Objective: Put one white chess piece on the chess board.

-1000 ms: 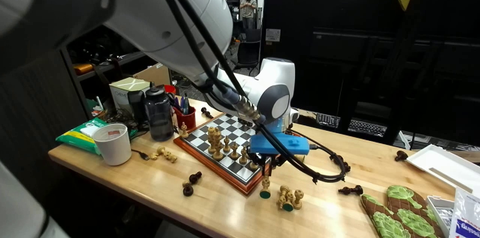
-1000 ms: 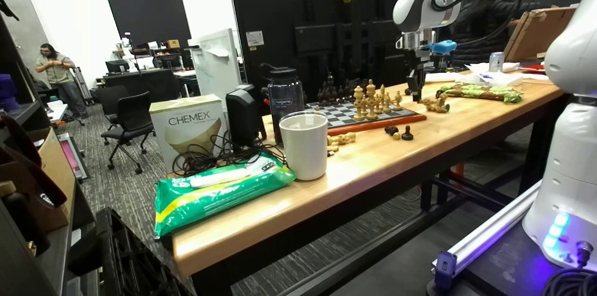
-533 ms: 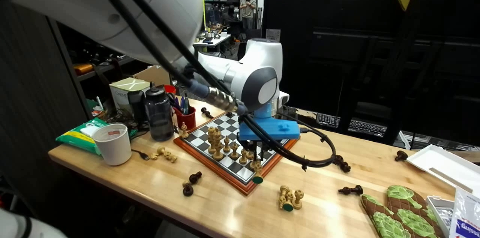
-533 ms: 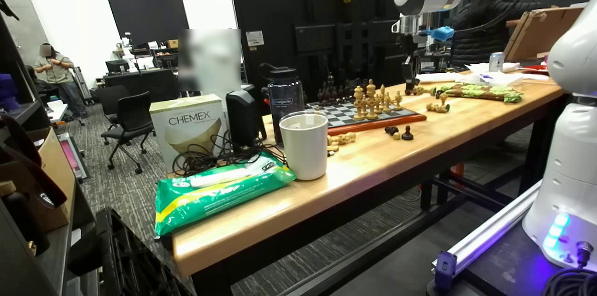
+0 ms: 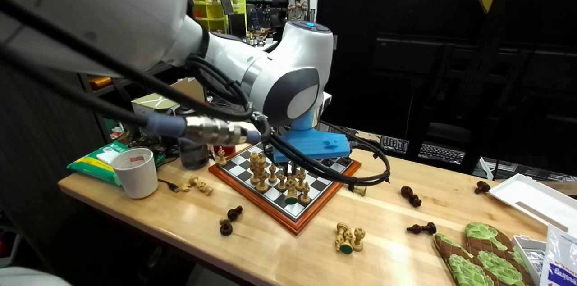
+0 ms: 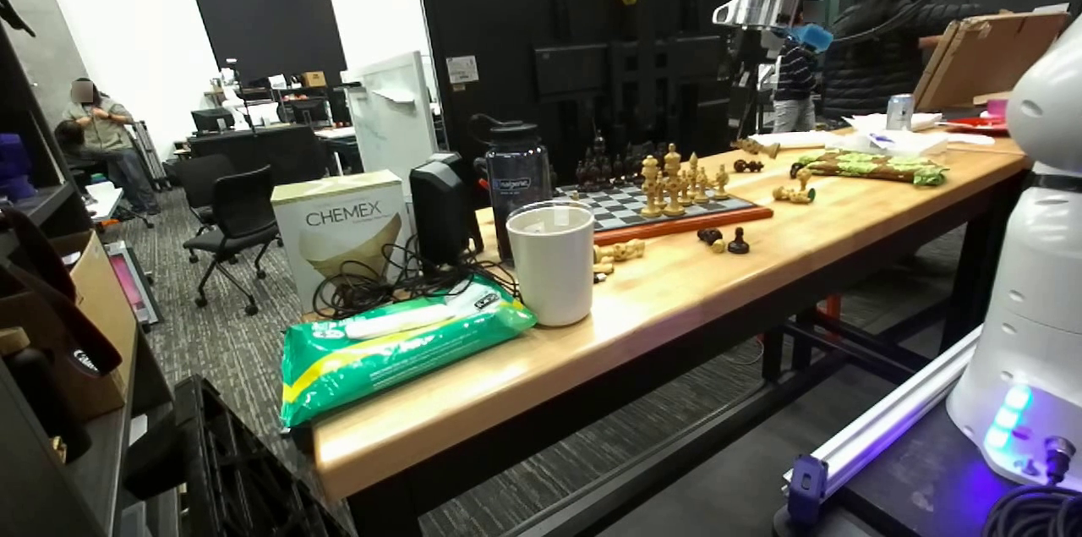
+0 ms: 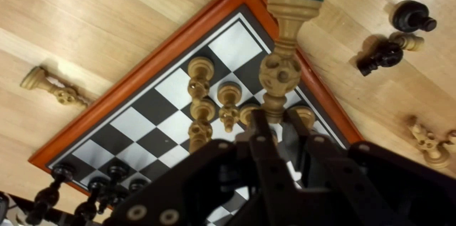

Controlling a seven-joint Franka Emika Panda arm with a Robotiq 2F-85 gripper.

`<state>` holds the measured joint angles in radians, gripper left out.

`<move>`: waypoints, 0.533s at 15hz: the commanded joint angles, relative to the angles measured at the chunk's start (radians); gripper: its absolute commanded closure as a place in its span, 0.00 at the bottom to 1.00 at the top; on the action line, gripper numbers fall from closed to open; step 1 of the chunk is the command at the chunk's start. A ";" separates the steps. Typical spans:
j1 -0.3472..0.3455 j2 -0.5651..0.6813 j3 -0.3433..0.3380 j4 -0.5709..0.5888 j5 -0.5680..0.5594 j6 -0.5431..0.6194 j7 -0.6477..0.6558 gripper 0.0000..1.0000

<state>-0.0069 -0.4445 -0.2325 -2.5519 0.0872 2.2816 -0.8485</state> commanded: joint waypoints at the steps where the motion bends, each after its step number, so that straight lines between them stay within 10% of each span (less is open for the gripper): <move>1: 0.047 -0.131 -0.085 -0.074 0.092 -0.019 -0.214 0.96; 8: 0.102 -0.159 -0.259 -0.098 0.304 -0.076 -0.639 0.96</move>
<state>0.0634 -0.5809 -0.4315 -2.6413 0.3125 2.2497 -1.3193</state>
